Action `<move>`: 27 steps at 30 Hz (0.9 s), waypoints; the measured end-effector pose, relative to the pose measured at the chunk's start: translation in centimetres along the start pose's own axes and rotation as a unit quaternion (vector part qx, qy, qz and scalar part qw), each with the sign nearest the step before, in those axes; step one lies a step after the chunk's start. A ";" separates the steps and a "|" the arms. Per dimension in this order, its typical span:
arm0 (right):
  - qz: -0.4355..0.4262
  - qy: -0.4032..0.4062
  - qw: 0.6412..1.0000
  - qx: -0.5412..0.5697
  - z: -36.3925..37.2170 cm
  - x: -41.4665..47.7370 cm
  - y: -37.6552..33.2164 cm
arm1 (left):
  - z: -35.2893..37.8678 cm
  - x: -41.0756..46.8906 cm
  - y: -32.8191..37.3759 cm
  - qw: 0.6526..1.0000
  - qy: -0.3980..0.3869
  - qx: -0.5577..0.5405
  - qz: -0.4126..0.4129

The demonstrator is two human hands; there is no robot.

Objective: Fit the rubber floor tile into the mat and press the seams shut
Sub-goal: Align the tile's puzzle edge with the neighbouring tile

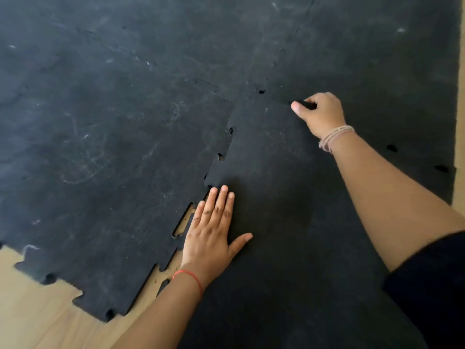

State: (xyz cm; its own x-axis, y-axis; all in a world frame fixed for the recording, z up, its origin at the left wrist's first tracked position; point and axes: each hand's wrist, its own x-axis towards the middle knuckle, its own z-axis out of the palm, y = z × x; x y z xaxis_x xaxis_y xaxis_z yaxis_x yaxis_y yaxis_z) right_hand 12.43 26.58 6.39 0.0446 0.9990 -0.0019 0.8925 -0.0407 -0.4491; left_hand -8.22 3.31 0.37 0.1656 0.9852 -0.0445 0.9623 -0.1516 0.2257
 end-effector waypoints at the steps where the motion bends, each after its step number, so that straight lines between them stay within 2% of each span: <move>1: -0.002 -0.036 0.994 -0.102 0.8 0.1 0.1 | 0.1 0.2 0.0 1.000 -0.005 0.005 -0.001; 2: -0.015 -0.058 0.985 -0.159 1.5 0.0 0.2 | 0.1 0.3 0.0 1.000 -0.008 0.008 -0.007; 3: -0.025 -0.073 0.983 -0.170 2.1 -0.3 0.0 | 0.1 0.1 0.1 1.000 -0.008 0.007 -0.016; 5: -0.033 -0.097 0.985 -0.141 2.8 -1.0 -0.8 | 0.0 -1.2 0.3 0.999 -0.009 -0.009 -0.051; 9: -0.099 -0.127 0.975 -0.151 3.9 -4.0 -4.7 | -0.1 -9.0 0.6 0.978 -0.028 -0.054 -0.199; 12: -0.214 -0.193 0.944 -0.163 6.7 -8.1 -8.1 | -0.3 -13.3 0.7 0.950 -0.050 -0.066 -0.301; 14: -0.239 -0.242 0.920 -0.193 9.0 -10.6 -9.3 | -0.1 -13.6 0.6 0.944 -0.053 -0.061 -0.319; 17: -0.227 -0.201 0.931 -0.201 10.6 -11.8 -9.3 | 0.2 -13.4 0.5 0.949 -0.033 -0.067 -0.307; 20: -0.254 -0.128 0.942 -0.177 10.7 -12.0 -9.0 | 0.6 -13.7 0.5 0.949 -0.021 -0.063 -0.308; 23: -0.262 -0.092 0.951 -0.133 10.5 -12.1 -9.1 | 0.7 -13.8 0.6 0.947 -0.001 -0.054 -0.316; 27: -0.227 -0.064 0.971 -0.035 10.0 -12.4 -9.3 | 0.9 -12.7 2.7 0.918 0.040 -0.088 -0.385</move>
State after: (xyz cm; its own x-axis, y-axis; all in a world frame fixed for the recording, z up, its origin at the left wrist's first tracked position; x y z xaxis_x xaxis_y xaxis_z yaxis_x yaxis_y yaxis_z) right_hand -0.93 14.79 1.61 -0.4126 0.9082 0.0698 0.8359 0.4079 -0.3673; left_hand -7.52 -9.64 0.62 -0.5722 0.7986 -0.1868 0.7361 0.6005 0.3122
